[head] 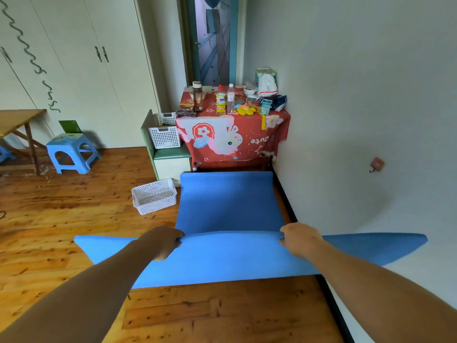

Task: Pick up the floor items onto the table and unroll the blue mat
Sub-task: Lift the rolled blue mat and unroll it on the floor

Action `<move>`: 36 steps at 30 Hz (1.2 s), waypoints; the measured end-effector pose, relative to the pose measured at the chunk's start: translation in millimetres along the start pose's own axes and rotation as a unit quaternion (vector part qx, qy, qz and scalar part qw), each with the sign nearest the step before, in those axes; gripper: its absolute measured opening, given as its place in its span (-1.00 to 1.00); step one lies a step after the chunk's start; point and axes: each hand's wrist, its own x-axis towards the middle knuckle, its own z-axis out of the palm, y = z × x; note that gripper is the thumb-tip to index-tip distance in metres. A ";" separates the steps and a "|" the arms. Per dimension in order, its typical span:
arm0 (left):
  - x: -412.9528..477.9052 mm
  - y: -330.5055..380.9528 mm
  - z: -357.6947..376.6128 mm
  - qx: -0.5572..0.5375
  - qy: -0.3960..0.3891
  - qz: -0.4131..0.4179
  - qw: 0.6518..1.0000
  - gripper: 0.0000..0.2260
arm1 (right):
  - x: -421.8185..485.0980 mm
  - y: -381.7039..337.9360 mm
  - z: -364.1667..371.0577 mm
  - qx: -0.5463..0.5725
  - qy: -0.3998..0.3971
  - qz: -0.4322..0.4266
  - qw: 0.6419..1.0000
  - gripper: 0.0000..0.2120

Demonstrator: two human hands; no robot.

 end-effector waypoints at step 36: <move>-85.7 84.7 101.5 -0.070 -0.154 -0.015 0.986 -0.51 | -98.5 -13.2 114.7 0.047 -0.090 -0.034 0.994 -0.57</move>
